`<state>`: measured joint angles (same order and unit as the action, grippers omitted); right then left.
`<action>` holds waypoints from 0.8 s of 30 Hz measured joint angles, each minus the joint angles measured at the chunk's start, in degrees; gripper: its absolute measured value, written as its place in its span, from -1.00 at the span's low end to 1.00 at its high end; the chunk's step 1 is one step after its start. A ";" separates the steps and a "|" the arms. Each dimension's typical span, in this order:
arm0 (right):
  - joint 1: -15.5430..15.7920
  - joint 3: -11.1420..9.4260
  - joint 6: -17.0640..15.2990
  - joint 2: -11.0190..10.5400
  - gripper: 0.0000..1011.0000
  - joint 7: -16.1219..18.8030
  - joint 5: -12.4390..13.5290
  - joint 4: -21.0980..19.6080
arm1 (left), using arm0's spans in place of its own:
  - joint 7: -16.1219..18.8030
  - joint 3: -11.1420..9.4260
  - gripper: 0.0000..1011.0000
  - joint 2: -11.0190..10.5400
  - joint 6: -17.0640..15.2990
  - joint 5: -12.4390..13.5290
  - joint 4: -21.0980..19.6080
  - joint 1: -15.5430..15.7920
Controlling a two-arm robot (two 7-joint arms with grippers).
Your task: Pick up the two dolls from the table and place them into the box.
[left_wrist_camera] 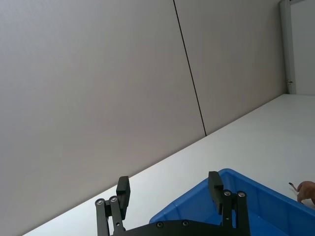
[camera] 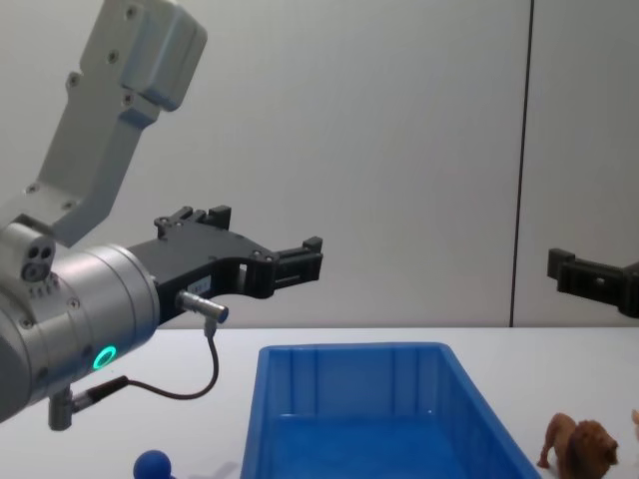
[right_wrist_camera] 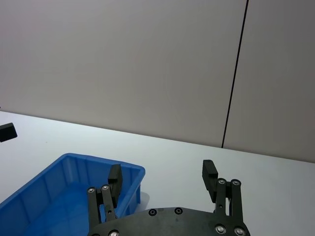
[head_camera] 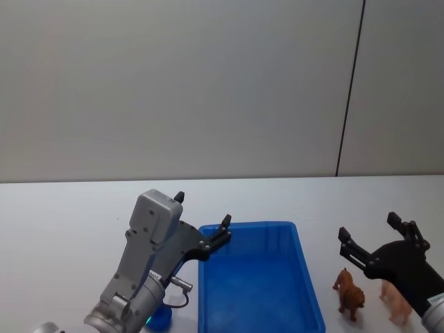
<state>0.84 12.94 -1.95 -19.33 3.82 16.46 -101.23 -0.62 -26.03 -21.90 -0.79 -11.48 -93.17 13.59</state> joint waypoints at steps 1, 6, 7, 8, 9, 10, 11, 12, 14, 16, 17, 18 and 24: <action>0.00 0.00 0.00 0.00 0.98 0.00 0.00 0.00 | 0.00 0.00 0.98 0.00 0.00 0.00 0.00 0.00; 0.00 0.00 0.00 0.00 0.98 0.00 0.00 0.00 | 0.00 0.00 0.98 0.00 0.00 0.00 0.00 0.00; 0.00 0.00 0.00 0.00 0.98 0.00 0.00 0.00 | 0.00 0.00 0.98 0.00 0.00 0.00 0.00 0.00; 0.00 0.00 0.00 0.00 0.98 0.00 0.00 0.00 | 0.00 0.00 0.98 0.00 0.00 0.00 0.00 0.00; 0.00 0.00 0.00 0.00 0.98 0.00 0.00 0.00 | 0.00 0.00 0.98 0.00 0.00 0.00 0.00 0.00; 0.00 0.00 0.00 0.00 0.98 0.00 0.00 0.00 | 0.00 0.00 0.98 0.00 0.00 0.00 0.00 0.00; 0.00 0.00 0.00 0.00 0.98 0.00 0.00 0.00 | 0.00 0.00 0.98 0.00 0.00 0.00 0.00 0.00; 0.00 0.00 0.00 0.00 0.98 0.00 0.00 0.00 | 0.00 0.00 0.98 0.00 0.00 0.00 0.00 0.00; 0.00 0.00 0.00 0.00 0.98 0.00 0.00 0.00 | 0.00 0.00 0.98 0.00 0.00 0.00 0.00 0.00; 0.00 0.00 0.00 0.00 0.98 0.00 0.00 0.00 | 0.00 0.00 0.98 0.00 0.00 0.00 0.00 0.00; 0.00 0.00 0.00 0.00 0.98 0.00 0.00 0.00 | 0.00 0.00 0.98 0.00 0.00 0.00 0.00 0.00; 0.00 0.00 0.00 0.00 0.98 0.00 0.00 0.00 | 0.00 0.00 0.98 0.00 0.00 0.00 0.00 0.00; 0.00 0.00 0.00 0.00 0.98 0.00 0.00 0.00 | 0.00 0.00 0.98 0.00 0.00 0.00 0.00 0.00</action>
<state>0.84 12.94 -1.95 -19.33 3.82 16.46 -101.23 -0.62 -26.03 -21.90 -0.79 -11.48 -93.17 13.59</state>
